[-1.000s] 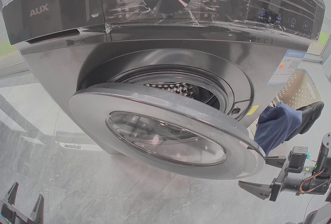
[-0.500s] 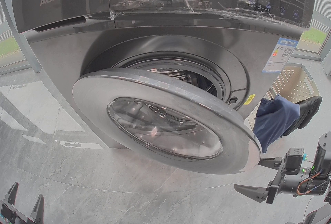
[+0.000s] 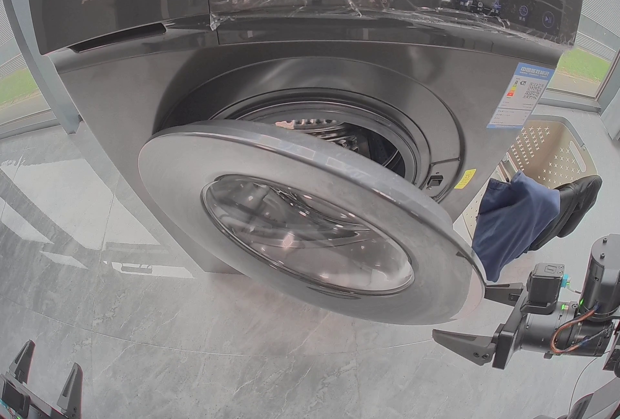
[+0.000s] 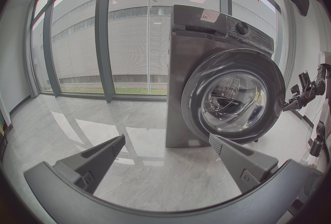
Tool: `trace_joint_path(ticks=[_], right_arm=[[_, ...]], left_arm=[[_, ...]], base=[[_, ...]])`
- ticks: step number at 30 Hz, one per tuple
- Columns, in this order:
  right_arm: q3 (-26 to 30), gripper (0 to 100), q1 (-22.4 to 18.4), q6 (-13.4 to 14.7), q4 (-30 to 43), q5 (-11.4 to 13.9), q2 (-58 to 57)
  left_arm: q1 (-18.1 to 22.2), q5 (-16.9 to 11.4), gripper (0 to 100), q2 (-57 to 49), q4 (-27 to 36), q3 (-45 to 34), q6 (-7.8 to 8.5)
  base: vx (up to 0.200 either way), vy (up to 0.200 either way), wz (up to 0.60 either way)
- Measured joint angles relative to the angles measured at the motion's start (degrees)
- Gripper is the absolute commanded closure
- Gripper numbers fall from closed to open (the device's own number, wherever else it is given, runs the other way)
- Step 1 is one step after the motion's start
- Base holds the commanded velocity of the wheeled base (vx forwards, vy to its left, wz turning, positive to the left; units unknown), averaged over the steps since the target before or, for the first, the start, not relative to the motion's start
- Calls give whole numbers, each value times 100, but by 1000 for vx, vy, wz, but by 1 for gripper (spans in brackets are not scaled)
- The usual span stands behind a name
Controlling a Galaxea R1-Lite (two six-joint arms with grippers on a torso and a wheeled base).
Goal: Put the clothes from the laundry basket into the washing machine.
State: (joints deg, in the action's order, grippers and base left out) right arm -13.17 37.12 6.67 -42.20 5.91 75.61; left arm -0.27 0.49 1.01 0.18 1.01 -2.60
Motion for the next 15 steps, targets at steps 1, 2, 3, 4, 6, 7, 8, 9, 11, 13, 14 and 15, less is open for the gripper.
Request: trace_joint_path(ticks=[1,2,3,4,6,7,8,9,11,13,14,15], right_arm=[[-11,0,11,0,2,5,22],[-20,0,33,4,2,5,39],[-17,0,72,11,4,10,57],[-9,0,105,17,-5,2,63],[55,0,174,30,0,7,66],[101,0,204,37,16,16,66],[140,0,212,37,13,13,63],[179,0,212,35,4,11,61],[289,0,205,30,11,10,52],[402,0,174,24,4,-6,46],[473,0,157,17,16,-12,41],[527,0,122,13,17,-22,38]], left_arm=[[0,2,0,2,0,0,0],[0,2,0,2,0,0,0],[0,2,0,2,0,0,0],[0,2,0,2,0,0,0],[0,2,0,0,0,0,0],[0,0,0,0,0,0,-2],[0,0,0,0,0,0,-2],[0,2,0,0,0,0,0],[0,2,0,0,0,0,0],[0,2,0,0,0,0,0],[0,2,0,0,0,0,0],[0,2,0,0,-2,0,0]], base=[[0,0,0],[0,0,0],[0,0,0],[0,0,0],[0,0,0],[0,0,0],[0,0,0],[0,0,0],[0,0,0],[0,0,0],[0,0,0],[0,0,0]])
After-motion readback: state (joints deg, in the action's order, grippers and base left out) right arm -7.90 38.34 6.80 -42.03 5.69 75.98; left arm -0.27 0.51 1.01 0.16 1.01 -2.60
